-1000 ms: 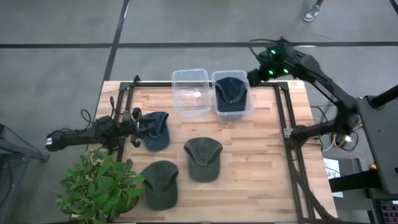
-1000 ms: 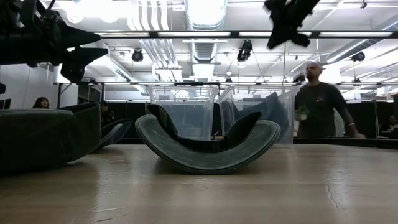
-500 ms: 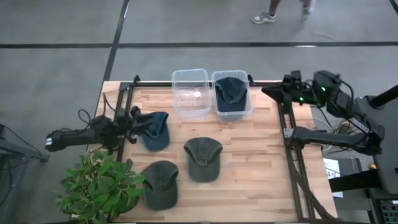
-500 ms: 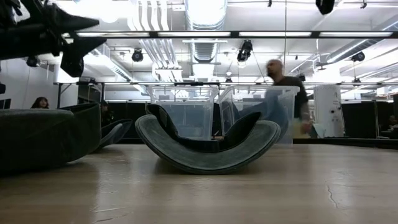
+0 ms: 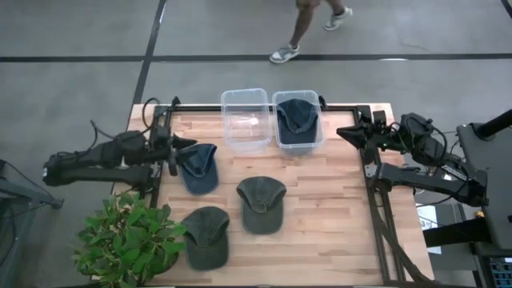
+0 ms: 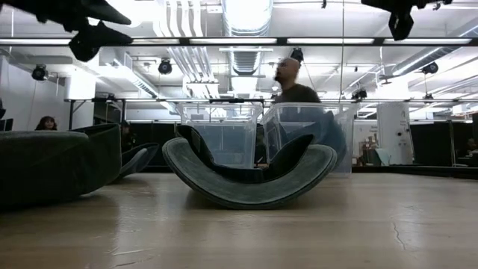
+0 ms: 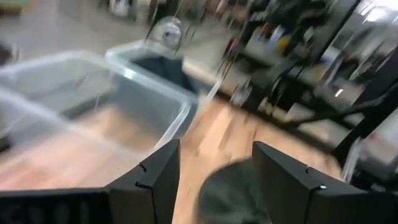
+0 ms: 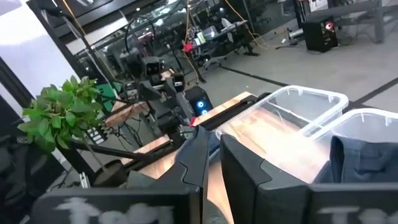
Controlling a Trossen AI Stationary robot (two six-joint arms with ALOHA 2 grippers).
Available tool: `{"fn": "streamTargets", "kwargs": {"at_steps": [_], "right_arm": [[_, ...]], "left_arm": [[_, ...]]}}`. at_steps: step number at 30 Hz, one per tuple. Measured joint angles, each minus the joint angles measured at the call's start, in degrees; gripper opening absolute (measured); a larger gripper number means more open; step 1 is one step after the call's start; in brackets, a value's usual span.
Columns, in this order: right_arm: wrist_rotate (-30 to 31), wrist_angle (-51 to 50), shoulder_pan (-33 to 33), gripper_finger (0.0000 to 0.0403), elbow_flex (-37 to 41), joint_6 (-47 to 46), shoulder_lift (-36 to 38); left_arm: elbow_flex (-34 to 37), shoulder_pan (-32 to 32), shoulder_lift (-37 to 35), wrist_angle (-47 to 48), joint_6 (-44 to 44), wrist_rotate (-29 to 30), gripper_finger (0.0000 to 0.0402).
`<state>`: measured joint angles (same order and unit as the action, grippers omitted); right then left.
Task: Pick & Place hat
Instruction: Put the blue cap into the right transparent bin
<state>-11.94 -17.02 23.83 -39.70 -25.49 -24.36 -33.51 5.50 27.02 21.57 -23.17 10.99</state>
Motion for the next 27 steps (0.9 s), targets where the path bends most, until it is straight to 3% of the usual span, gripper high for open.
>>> {"fn": "streamTargets", "kwargs": {"at_steps": [7, 12, 16, 21, 27], "right_arm": [[1.63, 0.32, 0.02, 0.0038, 4.7, 1.51, 3.97], [1.86, 6.7, 0.02, 0.0038, 9.35, 3.0, 5.83], [1.64, 12.35, 0.02, 0.0038, 13.5, 3.16, 6.92], [1.57, 14.87, 0.02, 0.0038, 16.64, 1.67, 7.99], [1.46, 16.19, 0.04, 0.0038, 16.9, 1.98, 8.37]], "left_arm": [[-16.0, -0.02, 10.5, 23.41, -12.61, 5.14, 0.0193], [-22.79, -0.02, 16.87, 34.32, -23.17, 7.56, 0.0193], [-24.2, -0.02, 22.39, 39.19, -30.69, 6.47, 0.0193], [-23.8, 0.02, 27.98, 44.27, -46.06, 4.84, 0.0193], [-22.56, 0.04, 30.96, 45.13, -45.51, 4.0, 0.0193]]}}
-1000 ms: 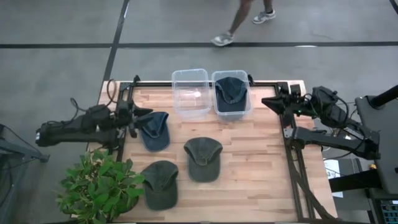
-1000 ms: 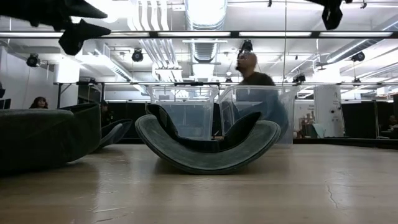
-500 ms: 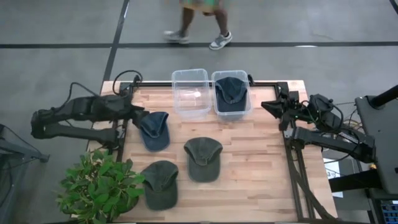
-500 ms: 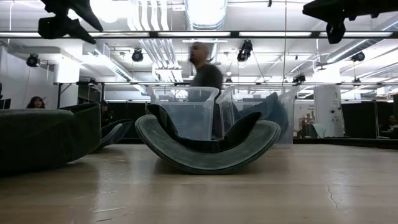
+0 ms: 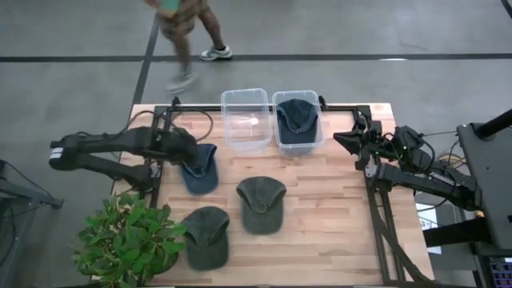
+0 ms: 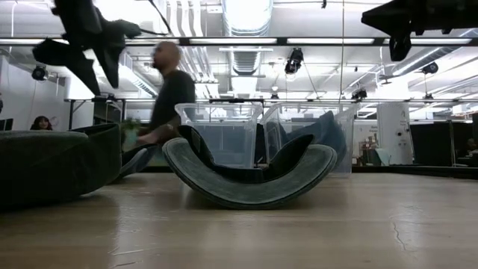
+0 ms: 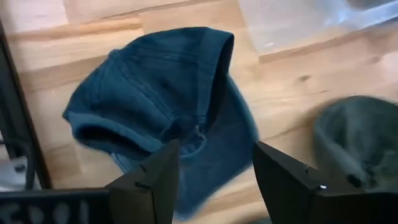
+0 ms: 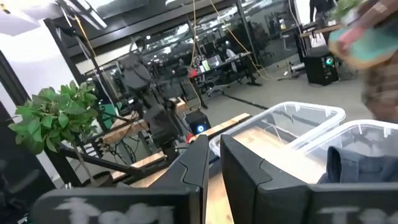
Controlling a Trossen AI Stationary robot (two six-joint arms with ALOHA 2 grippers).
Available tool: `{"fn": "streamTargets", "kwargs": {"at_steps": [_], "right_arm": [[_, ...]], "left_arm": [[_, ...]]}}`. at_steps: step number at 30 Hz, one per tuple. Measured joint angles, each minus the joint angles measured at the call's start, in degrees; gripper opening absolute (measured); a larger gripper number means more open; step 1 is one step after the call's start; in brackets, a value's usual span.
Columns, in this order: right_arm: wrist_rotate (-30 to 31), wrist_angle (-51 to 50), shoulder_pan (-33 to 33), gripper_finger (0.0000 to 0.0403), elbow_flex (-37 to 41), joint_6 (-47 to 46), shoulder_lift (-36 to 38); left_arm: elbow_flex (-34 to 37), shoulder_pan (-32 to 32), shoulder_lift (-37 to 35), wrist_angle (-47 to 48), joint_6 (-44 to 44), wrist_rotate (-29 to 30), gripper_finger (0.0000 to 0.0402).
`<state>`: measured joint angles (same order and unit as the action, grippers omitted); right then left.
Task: Pick & Place hat
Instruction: Put the blue cap into the right transparent bin
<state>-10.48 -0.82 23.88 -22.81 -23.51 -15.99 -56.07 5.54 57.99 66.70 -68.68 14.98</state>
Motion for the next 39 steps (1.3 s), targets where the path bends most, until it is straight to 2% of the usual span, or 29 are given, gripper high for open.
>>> {"fn": "streamTargets", "kwargs": {"at_steps": [3, 9, 16, 20, 23, 27, 39], "right_arm": [[-0.02, -0.02, -0.02, 0.0038, -0.33, 0.76, 0.12], [-0.02, -0.13, -0.02, 0.0038, -0.33, 0.9, 0.52], [-0.02, -0.2, -0.01, 0.0038, -0.35, 0.88, 0.61], [-0.02, -0.24, 0.0, 0.0038, -0.39, 0.88, 0.61], [-0.02, -0.3, -0.02, 0.0038, -0.39, 0.86, 0.61], [-0.02, -0.3, -0.02, 0.0038, -0.4, 0.91, 0.61], [-0.02, -0.32, 0.0, 0.0038, -0.42, 0.97, 0.59]], "left_arm": [[0.28, 0.0, 1.79, -0.59, 0.91, 2.05, 0.0193], [0.18, 0.0, 3.16, -0.71, -2.07, 2.36, 0.0193], [0.17, -0.11, 3.64, -0.14, -9.81, 2.01, 0.0193], [0.17, -0.13, 3.76, 1.52, -10.94, -2.11, 0.0193], [0.17, -0.22, 3.74, 6.88, -12.2, -5.52, 0.0193], [0.29, -0.9, 3.73, 12.52, -17.6, -6.45, 0.0193], [8.66, -2.08, 3.95, 8.29, -25.82, -10.44, 0.0193]]}}
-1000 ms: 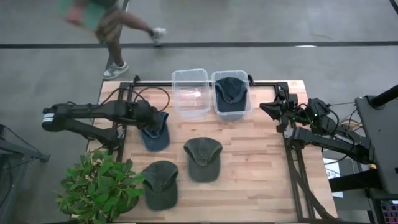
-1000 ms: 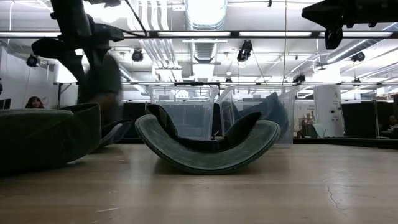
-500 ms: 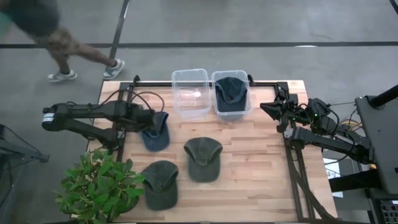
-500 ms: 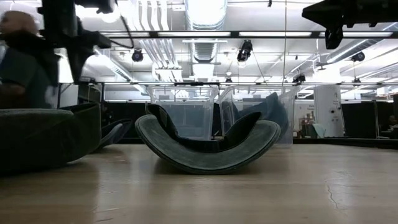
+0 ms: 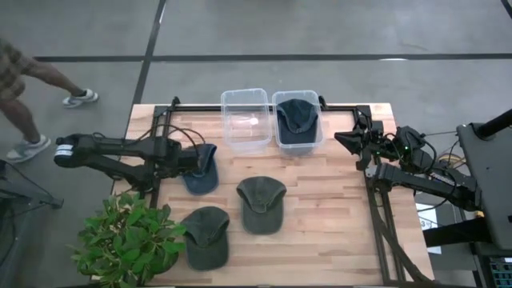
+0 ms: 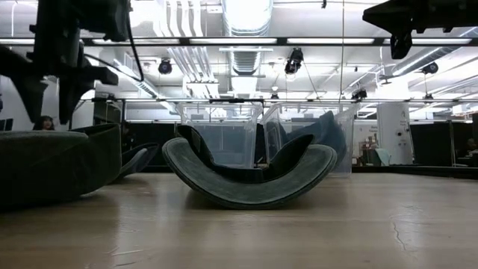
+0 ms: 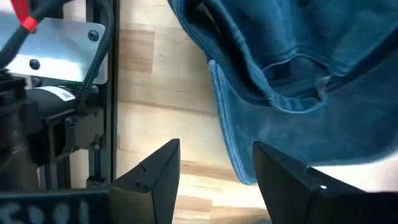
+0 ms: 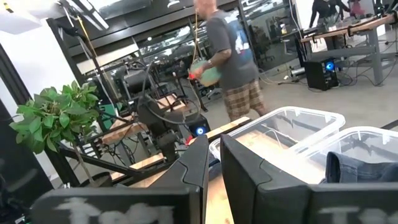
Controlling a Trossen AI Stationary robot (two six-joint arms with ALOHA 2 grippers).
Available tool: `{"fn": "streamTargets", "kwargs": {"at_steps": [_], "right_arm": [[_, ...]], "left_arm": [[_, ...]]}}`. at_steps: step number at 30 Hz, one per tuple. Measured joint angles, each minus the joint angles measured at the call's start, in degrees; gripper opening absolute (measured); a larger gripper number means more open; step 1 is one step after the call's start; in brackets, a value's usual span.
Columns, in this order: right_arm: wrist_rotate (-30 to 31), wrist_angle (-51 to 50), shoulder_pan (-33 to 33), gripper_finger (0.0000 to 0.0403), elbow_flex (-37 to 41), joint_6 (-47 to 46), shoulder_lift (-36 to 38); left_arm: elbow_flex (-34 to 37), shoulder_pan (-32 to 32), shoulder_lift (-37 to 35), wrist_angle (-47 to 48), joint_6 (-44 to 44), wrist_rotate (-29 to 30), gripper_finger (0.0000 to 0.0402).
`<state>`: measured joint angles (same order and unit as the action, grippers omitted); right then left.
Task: Pick & Place hat
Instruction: Put the blue cap into the right transparent bin
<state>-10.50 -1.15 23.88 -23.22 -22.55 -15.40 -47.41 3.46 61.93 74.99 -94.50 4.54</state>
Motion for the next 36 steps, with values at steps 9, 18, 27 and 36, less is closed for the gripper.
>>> {"fn": "streamTargets", "kwargs": {"at_steps": [9, 18, 27, 36], "right_arm": [[0.0, -0.02, 0.0, 0.0038, 0.0, -0.08, -0.04], [0.0, -0.02, 0.0, 0.0038, 0.0, -1.05, -0.04], [0.0, -0.04, 0.0, 0.0038, 0.0, -1.05, -0.07], [0.0, -0.09, 0.0, 0.0038, 0.0, -1.07, -0.07]], "left_arm": [[8.57, 0.02, -0.02, -12.41, -0.53, -0.23, 0.0193], [12.47, 0.02, 0.02, -17.66, -1.6, -0.16, 0.0193], [13.83, 0.04, 0.02, -20.37, -0.29, 3.77, 0.0182], [18.3, 0.04, -0.08, -27.47, -2.01, 4.21, 0.0064]]}}
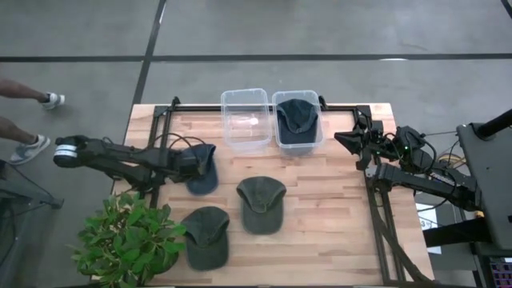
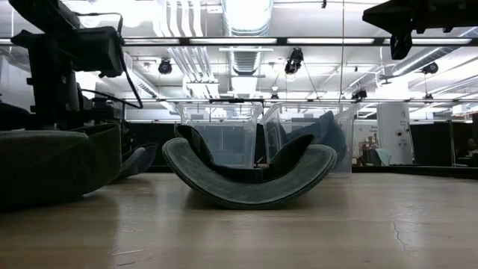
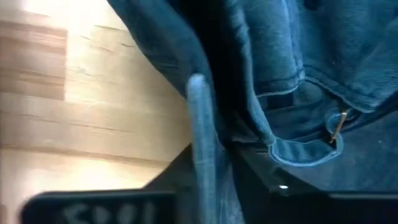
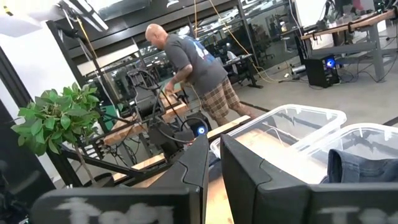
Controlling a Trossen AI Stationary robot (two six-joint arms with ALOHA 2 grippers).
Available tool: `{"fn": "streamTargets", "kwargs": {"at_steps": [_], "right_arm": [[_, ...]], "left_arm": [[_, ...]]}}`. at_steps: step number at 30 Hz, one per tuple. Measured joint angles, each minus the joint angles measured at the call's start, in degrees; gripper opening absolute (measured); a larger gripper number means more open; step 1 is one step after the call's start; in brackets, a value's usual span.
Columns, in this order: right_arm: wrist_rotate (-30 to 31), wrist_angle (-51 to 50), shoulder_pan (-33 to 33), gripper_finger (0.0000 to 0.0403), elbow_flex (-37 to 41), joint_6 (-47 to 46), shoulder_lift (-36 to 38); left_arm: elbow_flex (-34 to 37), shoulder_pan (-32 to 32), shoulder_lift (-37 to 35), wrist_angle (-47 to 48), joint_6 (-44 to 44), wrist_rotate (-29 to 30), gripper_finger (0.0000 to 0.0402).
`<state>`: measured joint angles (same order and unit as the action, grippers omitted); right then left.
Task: Pick & Place hat
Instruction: Put the blue cap into the right transparent bin
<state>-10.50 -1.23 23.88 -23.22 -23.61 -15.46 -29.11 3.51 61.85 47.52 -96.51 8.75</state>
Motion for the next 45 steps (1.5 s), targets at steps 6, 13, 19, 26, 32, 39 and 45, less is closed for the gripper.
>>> {"fn": "streamTargets", "kwargs": {"at_steps": [6, 13, 19, 26, 32, 39, 45], "right_arm": [[0.02, 0.0, 0.0, 0.0038, 0.0, 0.0, 0.0], [0.02, -0.02, 0.01, 0.0038, 0.0, -0.9, 0.0], [0.02, -0.02, 0.0, 0.0038, 0.0, -1.49, 0.0], [0.04, -0.02, 0.0, 0.0038, 0.0, -1.49, 0.0], [0.04, -0.28, 0.0, 0.0038, 0.0, -1.27, 0.0], [0.15, -0.46, 0.01, 0.0038, 0.28, 1.07, 0.0], [0.17, -0.55, 0.0, 0.0038, 0.44, 1.33, 0.0]], "left_arm": [[-2.12, 0.0, -2.43, 2.14, 1.37, 0.55, 0.001], [-13.69, -0.02, -7.41, 20.86, 1.62, 5.42, 0.0005], [-28.19, -0.02, -8.48, 34.22, 1.92, 15.49, 0.0005], [-42.59, -0.1, -8.39, 36.24, 12.42, 29.87, 0.0005], [-47.16, -0.72, -8.88, 27.09, 33.66, 42.13, 0.0005], [-43.47, -0.76, -10.77, 3.79, 64.08, 45.25, 0.0005], [-37.2, -0.76, -11.78, -16.72, 81.32, 42.36, 0.0005]]}}
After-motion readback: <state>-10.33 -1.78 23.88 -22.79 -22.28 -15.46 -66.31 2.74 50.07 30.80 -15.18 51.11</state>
